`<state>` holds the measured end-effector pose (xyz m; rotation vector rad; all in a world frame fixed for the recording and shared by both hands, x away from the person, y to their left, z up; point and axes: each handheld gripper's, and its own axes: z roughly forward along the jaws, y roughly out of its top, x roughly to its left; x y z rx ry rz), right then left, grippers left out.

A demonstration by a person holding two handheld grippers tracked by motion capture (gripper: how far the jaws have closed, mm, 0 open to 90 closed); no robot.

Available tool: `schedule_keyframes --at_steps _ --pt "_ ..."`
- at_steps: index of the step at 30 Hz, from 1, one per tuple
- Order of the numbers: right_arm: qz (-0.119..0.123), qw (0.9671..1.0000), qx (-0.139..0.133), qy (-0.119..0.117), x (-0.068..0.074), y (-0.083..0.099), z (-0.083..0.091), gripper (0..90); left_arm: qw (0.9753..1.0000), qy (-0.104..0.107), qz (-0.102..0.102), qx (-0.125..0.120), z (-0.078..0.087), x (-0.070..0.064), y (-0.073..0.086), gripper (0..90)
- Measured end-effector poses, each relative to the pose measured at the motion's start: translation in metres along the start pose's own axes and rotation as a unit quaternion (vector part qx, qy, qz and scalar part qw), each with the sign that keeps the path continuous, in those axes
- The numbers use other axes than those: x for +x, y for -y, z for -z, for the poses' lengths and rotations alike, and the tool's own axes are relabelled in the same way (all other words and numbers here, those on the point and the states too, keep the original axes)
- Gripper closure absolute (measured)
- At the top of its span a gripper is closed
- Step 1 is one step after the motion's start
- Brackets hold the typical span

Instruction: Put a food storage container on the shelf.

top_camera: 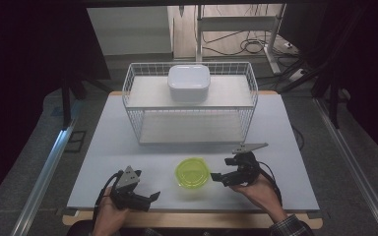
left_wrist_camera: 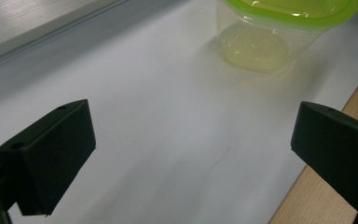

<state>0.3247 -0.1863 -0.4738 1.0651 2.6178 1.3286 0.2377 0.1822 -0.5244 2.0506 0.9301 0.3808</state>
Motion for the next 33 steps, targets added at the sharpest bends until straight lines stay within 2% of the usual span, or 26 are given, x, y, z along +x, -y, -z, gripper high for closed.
schedule_keyframes --at_steps 3,7,10,17,24,30,33 --pt "-0.003 0.9999 0.003 -0.016 -0.003 -0.009 -0.005 22.3 1.0 0.002 -0.003 -0.003 0.0 -0.001 -0.001 0.0" --pt "-0.035 0.998 0.012 -0.052 -0.01 -0.018 -0.017 34.1 1.0 0.003 -0.003 -0.002 0.0 -0.001 0.0 0.0" --pt "-0.052 0.9962 0.029 -0.063 -0.012 -0.023 -0.026 41.6 1.0 0.005 -0.006 0.001 0.0 -0.001 0.0 0.0" --pt "-0.101 0.9887 0.051 -0.098 -0.025 -0.024 -0.041 55.2 0.9999 0.01 -0.013 0.005 -0.001 -0.004 0.0 0.0" --pt "-0.131 0.9836 0.061 -0.108 -0.032 -0.023 -0.045 67.5 0.9998 0.01 -0.018 0.008 -0.001 -0.005 0.0 0.0" --pt "-0.146 0.979 0.066 -0.125 -0.032 -0.023 -0.049 79.6 0.9998 0.009 -0.018 0.008 -0.002 -0.005 0.0 0.0" --pt "-0.148 0.9779 0.067 -0.131 -0.031 -0.023 -0.049 80.7 0.9997 0.008 -0.02 0.009 -0.002 -0.005 0.0 0.0"
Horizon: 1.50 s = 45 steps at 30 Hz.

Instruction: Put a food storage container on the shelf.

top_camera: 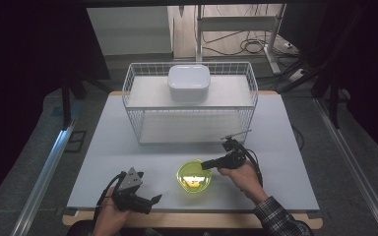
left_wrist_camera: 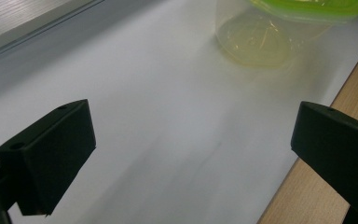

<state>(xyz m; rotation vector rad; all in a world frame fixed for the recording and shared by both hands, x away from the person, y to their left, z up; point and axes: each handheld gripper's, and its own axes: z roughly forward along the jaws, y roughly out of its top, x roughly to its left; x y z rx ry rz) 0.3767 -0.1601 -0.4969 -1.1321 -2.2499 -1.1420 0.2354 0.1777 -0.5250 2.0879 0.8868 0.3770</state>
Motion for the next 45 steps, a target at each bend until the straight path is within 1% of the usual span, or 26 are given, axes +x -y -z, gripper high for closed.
schedule_keyframes --at_steps 2,6,9,11,13,16,19,24,30,40,45 --pt "0.003 1.0 -0.003 0.0 0.001 0.001 0.0 81.0 1.0 -0.001 0.0 0.001 0.0 0.0 0.0 0.0" --pt "-0.003 0.9999 -0.01 -0.013 0.002 0.001 0.002 81.8 1.0 0.0 0.002 0.0 0.0 0.001 0.0 0.0" --pt "0.0 0.9999 -0.013 -0.012 0.004 0.002 0.004 82.1 1.0 0.0 0.002 -0.001 0.0 0.001 0.0 0.0" --pt "0.0 0.9997 -0.016 -0.016 0.005 0.002 0.005 82.2 1.0 -0.001 0.002 0.0 0.0 0.001 0.0 0.0" --pt "-0.004 0.9994 -0.024 -0.024 0.006 0.001 0.007 82.2 1.0 -0.002 0.002 -0.001 0.001 0.001 0.0 0.0" --pt "-0.004 0.999 -0.034 -0.028 0.008 0.0 0.013 82.2 1.0 -0.005 0.001 -0.003 0.001 0.001 0.0 0.0" --pt "-0.003 0.9985 -0.046 -0.031 0.012 -0.002 0.02 82.2 1.0 -0.006 0.004 -0.005 0.002 0.002 0.0 0.0" --pt "0.003 0.9972 -0.068 -0.032 0.021 -0.008 0.035 82.1 0.9999 -0.01 0.001 -0.007 0.003 0.002 0.0 0.0" --pt "0.001 0.995 -0.092 -0.038 0.031 -0.016 0.051 82.1 0.9999 -0.009 0.001 -0.005 0.002 0.002 0.0 0.0" --pt "0.022 0.9917 -0.123 -0.03 0.049 -0.036 0.083 82.1 1.0 -0.008 0.001 0.004 0.001 0.002 0.0 0.0" --pt "0.024 0.9896 -0.139 -0.026 0.056 -0.049 0.097 82.1 0.9999 -0.011 0.003 -0.001 0.002 0.003 0.0 0.0"
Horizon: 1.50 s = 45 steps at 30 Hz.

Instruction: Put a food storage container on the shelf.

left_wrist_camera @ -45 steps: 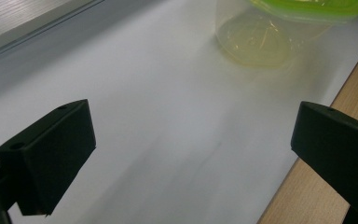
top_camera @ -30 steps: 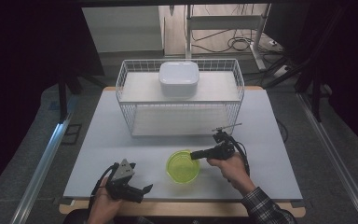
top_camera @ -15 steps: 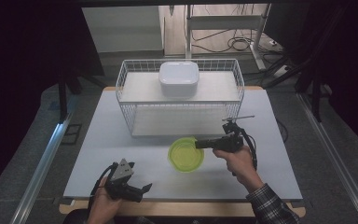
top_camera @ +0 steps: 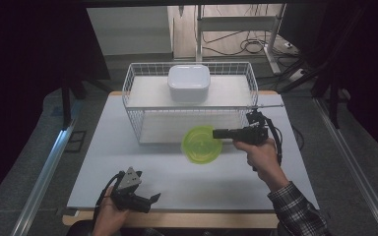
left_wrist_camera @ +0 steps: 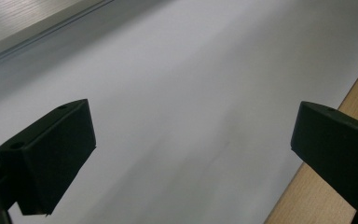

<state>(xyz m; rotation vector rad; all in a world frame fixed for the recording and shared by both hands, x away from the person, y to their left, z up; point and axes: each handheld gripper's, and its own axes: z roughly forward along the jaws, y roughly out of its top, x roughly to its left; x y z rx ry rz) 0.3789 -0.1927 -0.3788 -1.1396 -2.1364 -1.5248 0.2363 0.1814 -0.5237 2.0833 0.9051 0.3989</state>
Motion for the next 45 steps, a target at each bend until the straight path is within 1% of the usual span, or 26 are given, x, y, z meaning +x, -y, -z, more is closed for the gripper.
schedule_keyframes --at_steps 5,15,19,24,27,30,38,45 --pt "0.006 0.9999 -0.012 0.001 0.007 -0.016 0.005 82.1 1.0 0.0 0.001 -0.001 -0.001 0.0 0.0 0.0" --pt "0.005 0.9993 -0.038 -0.001 0.02 -0.049 0.013 82.1 1.0 0.002 0.002 0.001 -0.001 0.0 0.001 0.0" --pt "0.005 0.9988 -0.048 -0.004 0.027 -0.061 0.014 82.1 1.0 0.002 0.002 0.001 -0.001 0.0 0.001 0.0" --pt "0.003 0.9982 -0.059 -0.006 0.035 -0.079 0.011 82.1 1.0 0.002 0.002 0.001 -0.001 0.0 0.001 0.0" --pt "0.005 0.9976 -0.069 -0.001 0.041 -0.091 0.009 82.1 1.0 0.001 0.003 0.001 0.0 0.0 0.001 0.0" --pt "0.001 0.9968 -0.08 0.002 0.045 -0.102 0.008 82.1 1.0 0.003 0.003 0.001 -0.001 0.0 0.001 0.0" --pt "-0.01 0.9947 -0.1 0.024 0.049 -0.126 0.007 82.1 1.0 0.004 0.005 0.003 -0.001 0.0 0.001 0.0" --pt "-0.02 0.9923 -0.119 0.027 0.055 -0.148 0.011 82.1 1.0 0.005 0.005 0.002 -0.001 0.0 0.001 0.0"
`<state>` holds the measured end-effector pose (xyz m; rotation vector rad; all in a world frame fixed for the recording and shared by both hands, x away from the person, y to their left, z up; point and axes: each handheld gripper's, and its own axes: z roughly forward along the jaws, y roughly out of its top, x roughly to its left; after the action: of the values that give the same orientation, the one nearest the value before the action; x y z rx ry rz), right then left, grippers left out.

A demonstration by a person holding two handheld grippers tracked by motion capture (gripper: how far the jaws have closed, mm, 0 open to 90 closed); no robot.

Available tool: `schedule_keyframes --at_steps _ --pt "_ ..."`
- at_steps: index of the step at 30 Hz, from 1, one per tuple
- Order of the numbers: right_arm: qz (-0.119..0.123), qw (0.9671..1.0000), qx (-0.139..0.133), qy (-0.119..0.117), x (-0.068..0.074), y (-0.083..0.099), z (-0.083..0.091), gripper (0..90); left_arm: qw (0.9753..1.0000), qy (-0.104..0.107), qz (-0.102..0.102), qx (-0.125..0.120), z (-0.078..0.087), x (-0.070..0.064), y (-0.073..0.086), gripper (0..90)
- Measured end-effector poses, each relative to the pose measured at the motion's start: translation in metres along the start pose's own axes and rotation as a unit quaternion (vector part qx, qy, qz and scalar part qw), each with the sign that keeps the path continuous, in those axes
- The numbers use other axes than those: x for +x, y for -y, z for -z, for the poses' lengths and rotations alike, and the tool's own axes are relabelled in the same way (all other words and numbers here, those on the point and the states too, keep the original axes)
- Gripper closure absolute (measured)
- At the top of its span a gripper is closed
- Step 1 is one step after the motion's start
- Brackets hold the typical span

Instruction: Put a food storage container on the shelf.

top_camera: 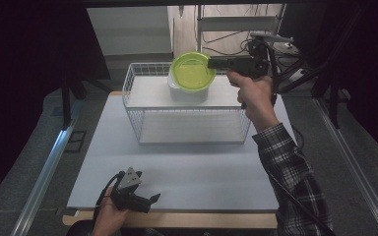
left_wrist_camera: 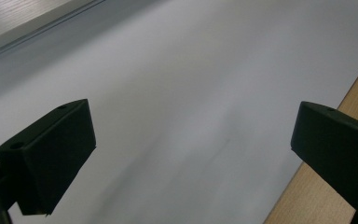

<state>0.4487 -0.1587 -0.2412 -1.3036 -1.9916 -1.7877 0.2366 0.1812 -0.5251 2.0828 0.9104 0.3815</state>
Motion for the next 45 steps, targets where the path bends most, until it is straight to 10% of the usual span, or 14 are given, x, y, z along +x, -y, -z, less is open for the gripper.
schedule_keyframes --at_steps 33,45 --pt "-0.05 0.9917 -0.029 0.115 -0.026 -0.017 -0.054 72.2 1.0 0.009 -0.001 -0.001 0.001 0.001 0.001 0.0" --pt "-0.062 0.9922 -0.029 0.104 -0.033 -0.017 -0.054 67.4 1.0 0.009 -0.003 0.0 0.0 0.0 0.0 0.0"
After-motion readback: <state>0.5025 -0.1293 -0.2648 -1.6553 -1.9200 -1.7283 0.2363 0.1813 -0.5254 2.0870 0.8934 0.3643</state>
